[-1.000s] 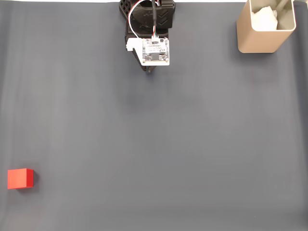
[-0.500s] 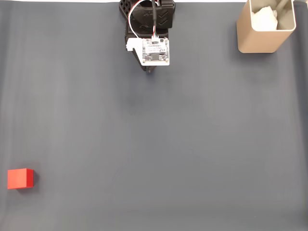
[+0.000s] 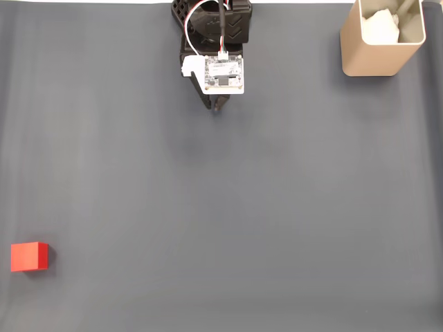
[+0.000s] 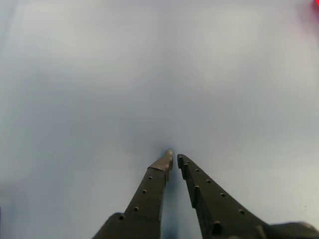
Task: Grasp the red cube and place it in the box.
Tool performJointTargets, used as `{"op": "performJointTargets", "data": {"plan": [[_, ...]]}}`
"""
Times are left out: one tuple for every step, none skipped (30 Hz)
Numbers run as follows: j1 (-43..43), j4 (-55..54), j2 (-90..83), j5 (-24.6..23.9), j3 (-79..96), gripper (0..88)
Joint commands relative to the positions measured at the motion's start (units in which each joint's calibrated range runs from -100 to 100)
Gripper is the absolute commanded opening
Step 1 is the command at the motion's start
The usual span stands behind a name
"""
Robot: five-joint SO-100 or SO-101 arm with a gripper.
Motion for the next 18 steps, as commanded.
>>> {"op": "performJointTargets", "data": {"plan": [[-0.6, -4.7, -0.6, -0.3, 0.5, 0.3], [-0.6, -6.0, -0.6, -0.5, 0.5, 0.3], [-0.6, -7.4, -0.5, -0.6, 0.5, 0.3], [-0.6, -9.1, -0.5, -0.9, 0.4, 0.3], [-0.6, -10.8, -0.4, -1.2, 0.2, 0.3], [-0.6, -12.1, -0.3, -1.4, -0.1, 0.3], [-0.6, -13.3, -0.3, -1.5, -0.3, 0.3], [-0.6, -14.4, -0.2, -1.5, -0.6, 0.3], [-0.7, -15.1, -0.1, -1.5, -0.8, 0.3], [-0.8, -15.8, 0.1, -1.5, -1.2, 0.3], [-0.8, -16.2, 0.4, -1.4, -1.6, 0.3], [-0.8, -16.7, 0.9, -1.4, -2.3, 0.3], [-0.9, -17.1, 1.4, -1.5, -3.0, 0.3], [-1.0, -17.5, 2.0, -1.5, -3.8, 0.3], [-1.0, -17.8, 2.6, -1.5, -4.6, 0.3], [-1.2, -18.2, 3.2, -1.6, -5.5, 0.3], [-1.3, -18.7, 3.9, -1.6, -6.5, 0.3], [-1.5, -19.3, 4.7, -1.7, -7.6, 0.3]]}}
